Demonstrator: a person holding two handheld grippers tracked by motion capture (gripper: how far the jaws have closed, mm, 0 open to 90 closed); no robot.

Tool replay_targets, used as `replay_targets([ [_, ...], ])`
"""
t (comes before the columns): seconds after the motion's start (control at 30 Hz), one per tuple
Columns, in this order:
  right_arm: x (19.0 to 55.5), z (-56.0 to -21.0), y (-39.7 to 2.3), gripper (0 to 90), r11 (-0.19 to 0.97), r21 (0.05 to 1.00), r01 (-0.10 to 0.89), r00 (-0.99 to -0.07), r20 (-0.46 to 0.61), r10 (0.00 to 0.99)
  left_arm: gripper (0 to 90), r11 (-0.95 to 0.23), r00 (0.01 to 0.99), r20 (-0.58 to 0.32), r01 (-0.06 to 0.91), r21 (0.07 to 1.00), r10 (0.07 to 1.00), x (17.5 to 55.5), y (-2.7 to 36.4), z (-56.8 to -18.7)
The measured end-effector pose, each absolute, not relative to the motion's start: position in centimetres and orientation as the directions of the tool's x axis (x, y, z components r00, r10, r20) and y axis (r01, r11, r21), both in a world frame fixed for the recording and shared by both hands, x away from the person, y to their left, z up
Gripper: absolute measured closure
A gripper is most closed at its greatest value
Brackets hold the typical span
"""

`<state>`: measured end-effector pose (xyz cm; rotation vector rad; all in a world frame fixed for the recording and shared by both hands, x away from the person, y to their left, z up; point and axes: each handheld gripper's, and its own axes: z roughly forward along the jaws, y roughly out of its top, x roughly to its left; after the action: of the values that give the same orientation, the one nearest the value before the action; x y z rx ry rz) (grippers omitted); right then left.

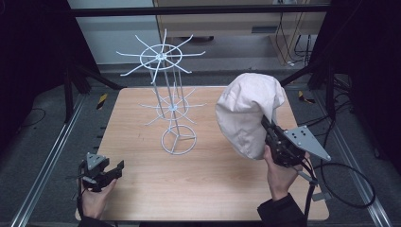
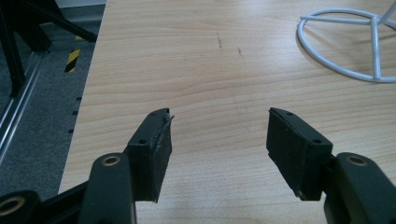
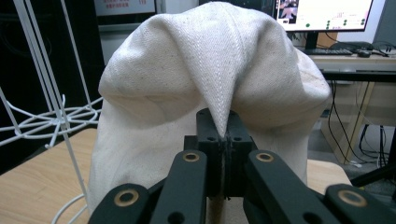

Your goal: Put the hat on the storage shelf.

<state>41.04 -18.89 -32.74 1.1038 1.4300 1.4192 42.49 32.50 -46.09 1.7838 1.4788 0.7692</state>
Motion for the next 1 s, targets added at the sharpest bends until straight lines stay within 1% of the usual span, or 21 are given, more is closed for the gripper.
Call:
replay_targets([
  [0.2, 40.8, -32.2, -18.8, 88.3, -0.034, 0.999, -0.010, -0.282, 0.030, 0.959, 39.7, -0.117, 0.177, 0.016, 0.578, 0.808, 0.984, 42.5, 32.5, -46.1],
  [0.5, 39.9, -31.1, -18.7, 88.4, -0.075, 0.993, -0.092, -0.343, 0.039, 0.938, 39.8, -0.118, 0.179, 0.015, 0.579, 0.807, 0.984, 42.5, 32.5, -46.1],
  [1.0, 38.8, -29.6, -18.4, 88.4, -0.088, 0.984, -0.154, -0.394, 0.021, 0.919, 39.8, -0.119, 0.177, 0.018, 0.580, 0.806, 0.984, 42.5, 32.5, -46.2],
])
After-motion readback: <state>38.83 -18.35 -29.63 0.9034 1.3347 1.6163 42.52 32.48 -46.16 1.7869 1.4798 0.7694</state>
